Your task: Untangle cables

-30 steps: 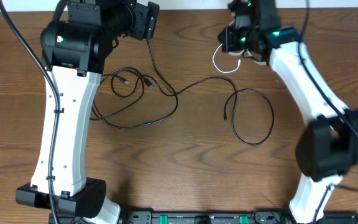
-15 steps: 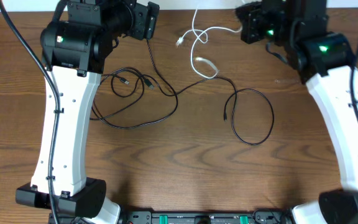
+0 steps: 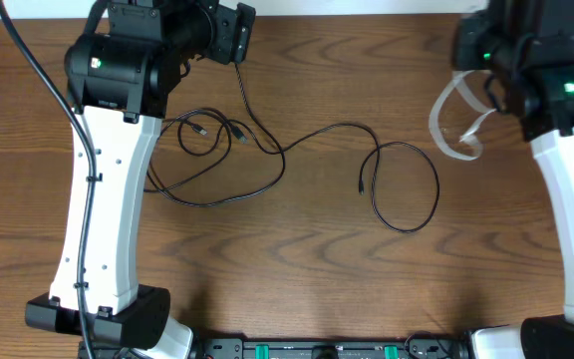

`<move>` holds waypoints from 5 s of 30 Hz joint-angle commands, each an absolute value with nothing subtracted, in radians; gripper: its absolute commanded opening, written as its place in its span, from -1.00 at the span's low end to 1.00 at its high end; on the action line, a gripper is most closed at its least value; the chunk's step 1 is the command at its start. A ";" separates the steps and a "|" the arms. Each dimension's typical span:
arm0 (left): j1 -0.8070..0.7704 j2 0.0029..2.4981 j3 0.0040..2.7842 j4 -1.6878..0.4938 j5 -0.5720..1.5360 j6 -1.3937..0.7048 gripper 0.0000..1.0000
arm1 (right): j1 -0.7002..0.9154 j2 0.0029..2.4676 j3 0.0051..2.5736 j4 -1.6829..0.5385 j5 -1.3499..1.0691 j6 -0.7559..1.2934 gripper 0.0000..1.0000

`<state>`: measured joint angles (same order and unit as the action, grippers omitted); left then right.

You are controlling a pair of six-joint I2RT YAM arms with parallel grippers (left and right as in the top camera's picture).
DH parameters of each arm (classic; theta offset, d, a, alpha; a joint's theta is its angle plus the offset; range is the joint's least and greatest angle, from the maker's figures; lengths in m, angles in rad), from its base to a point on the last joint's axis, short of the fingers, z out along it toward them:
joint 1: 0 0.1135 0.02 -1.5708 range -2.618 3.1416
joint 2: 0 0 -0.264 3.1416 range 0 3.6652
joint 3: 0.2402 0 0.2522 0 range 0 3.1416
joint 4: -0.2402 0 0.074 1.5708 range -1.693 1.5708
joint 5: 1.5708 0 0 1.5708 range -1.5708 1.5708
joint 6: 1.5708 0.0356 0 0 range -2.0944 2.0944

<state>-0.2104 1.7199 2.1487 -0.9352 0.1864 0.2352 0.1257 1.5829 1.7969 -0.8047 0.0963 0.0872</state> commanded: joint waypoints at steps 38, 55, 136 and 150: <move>-0.215 1.697 2.148 -0.939 0.250 0.234 0.54 | -0.464 1.891 2.017 -0.996 0.173 0.057 -0.98; -0.215 1.697 2.148 -0.941 0.250 0.234 0.54 | -0.576 2.020 2.014 -1.105 0.192 0.163 -0.98; -0.215 1.699 2.148 -0.938 0.217 0.242 0.54 | 0.258 2.172 2.015 -1.135 -0.169 -0.102 0.98; -0.215 1.710 2.148 -0.938 0.217 0.248 0.54 | 0.395 2.258 2.015 -1.137 -0.225 -0.168 0.97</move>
<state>-0.2115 1.7199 2.1487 -0.9382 0.2298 0.2363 0.3466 2.2509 2.0018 -1.1339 -0.1909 -0.1192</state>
